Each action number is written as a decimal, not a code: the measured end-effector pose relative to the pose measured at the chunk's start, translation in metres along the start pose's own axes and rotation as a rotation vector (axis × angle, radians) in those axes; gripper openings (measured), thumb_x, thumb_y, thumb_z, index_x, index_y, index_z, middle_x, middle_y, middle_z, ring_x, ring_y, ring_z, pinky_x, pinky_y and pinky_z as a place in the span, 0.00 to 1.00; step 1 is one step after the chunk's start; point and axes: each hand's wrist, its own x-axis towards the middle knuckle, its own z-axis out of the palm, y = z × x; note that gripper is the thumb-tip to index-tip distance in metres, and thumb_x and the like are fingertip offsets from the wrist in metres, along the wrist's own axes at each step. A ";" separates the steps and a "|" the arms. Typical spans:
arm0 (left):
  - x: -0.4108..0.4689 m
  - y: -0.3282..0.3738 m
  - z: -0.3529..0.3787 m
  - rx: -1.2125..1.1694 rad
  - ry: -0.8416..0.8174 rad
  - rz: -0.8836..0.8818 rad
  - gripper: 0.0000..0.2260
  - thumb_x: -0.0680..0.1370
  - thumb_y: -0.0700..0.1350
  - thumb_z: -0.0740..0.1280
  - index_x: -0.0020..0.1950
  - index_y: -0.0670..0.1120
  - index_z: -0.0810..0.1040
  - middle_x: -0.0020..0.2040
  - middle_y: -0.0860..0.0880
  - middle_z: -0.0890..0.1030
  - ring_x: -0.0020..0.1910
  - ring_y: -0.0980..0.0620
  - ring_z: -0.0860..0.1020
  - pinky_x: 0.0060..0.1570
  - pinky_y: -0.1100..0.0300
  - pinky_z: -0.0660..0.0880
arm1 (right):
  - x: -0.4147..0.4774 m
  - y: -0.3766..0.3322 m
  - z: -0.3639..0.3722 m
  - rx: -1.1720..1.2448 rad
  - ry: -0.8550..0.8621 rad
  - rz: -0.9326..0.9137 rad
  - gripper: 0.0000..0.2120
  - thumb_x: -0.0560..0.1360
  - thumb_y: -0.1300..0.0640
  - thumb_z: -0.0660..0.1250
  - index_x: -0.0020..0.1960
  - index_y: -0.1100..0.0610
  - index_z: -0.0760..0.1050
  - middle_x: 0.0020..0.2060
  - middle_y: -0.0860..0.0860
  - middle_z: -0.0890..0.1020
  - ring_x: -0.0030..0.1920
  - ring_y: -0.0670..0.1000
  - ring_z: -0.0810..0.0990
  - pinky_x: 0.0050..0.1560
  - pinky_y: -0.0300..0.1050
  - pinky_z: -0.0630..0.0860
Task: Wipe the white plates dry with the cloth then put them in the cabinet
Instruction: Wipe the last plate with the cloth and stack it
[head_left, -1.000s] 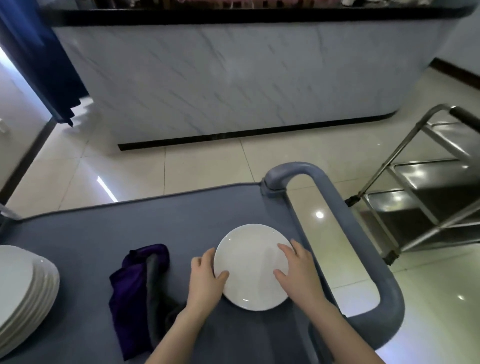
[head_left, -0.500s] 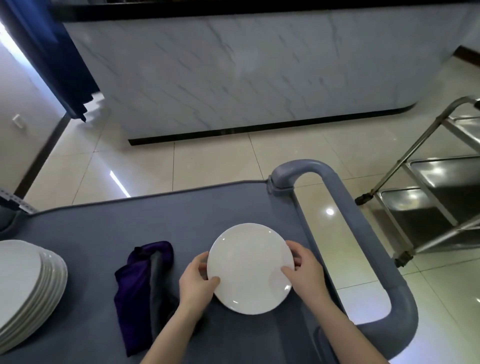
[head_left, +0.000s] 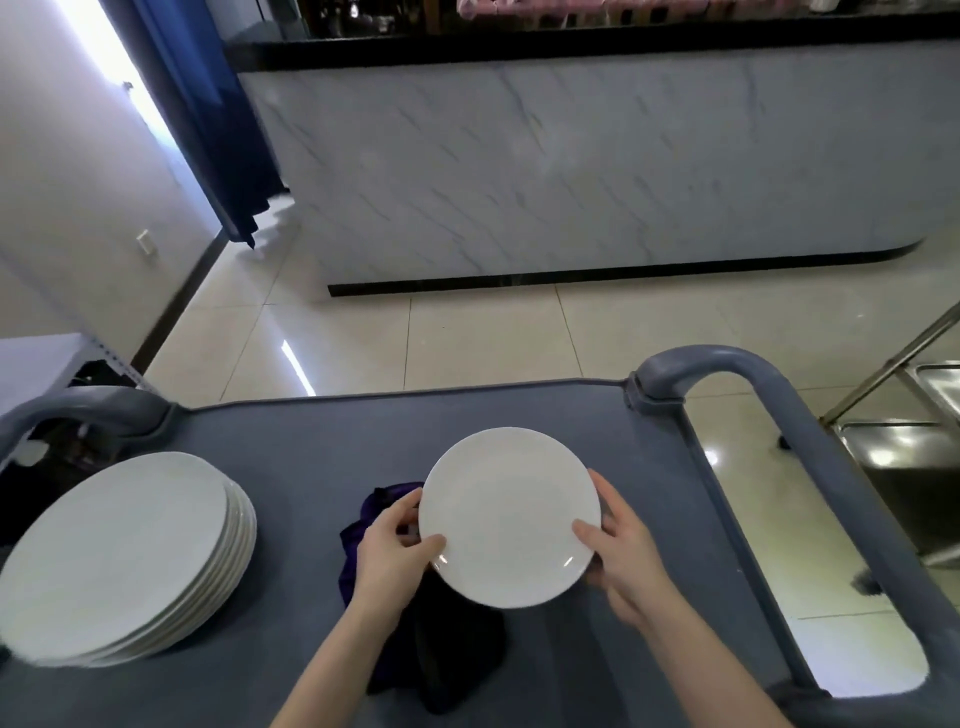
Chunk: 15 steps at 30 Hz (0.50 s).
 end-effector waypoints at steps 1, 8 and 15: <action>0.000 -0.002 -0.006 0.002 -0.003 0.003 0.23 0.72 0.35 0.70 0.63 0.54 0.79 0.48 0.56 0.84 0.45 0.52 0.84 0.52 0.50 0.81 | 0.001 0.000 0.002 0.028 0.010 0.010 0.30 0.78 0.70 0.62 0.56 0.31 0.77 0.55 0.45 0.84 0.54 0.54 0.83 0.44 0.57 0.79; -0.003 -0.025 -0.020 0.359 0.095 0.049 0.18 0.78 0.47 0.68 0.67 0.47 0.74 0.52 0.54 0.75 0.49 0.58 0.76 0.50 0.61 0.73 | -0.007 0.001 -0.004 0.139 0.116 0.017 0.29 0.78 0.70 0.64 0.71 0.43 0.71 0.59 0.51 0.83 0.57 0.59 0.81 0.46 0.61 0.79; -0.002 -0.025 -0.020 0.729 0.003 0.168 0.08 0.77 0.45 0.67 0.55 0.50 0.75 0.53 0.54 0.72 0.51 0.53 0.73 0.45 0.57 0.75 | -0.025 0.003 -0.003 0.128 0.152 0.010 0.29 0.77 0.70 0.65 0.71 0.44 0.71 0.58 0.52 0.84 0.57 0.60 0.82 0.42 0.57 0.82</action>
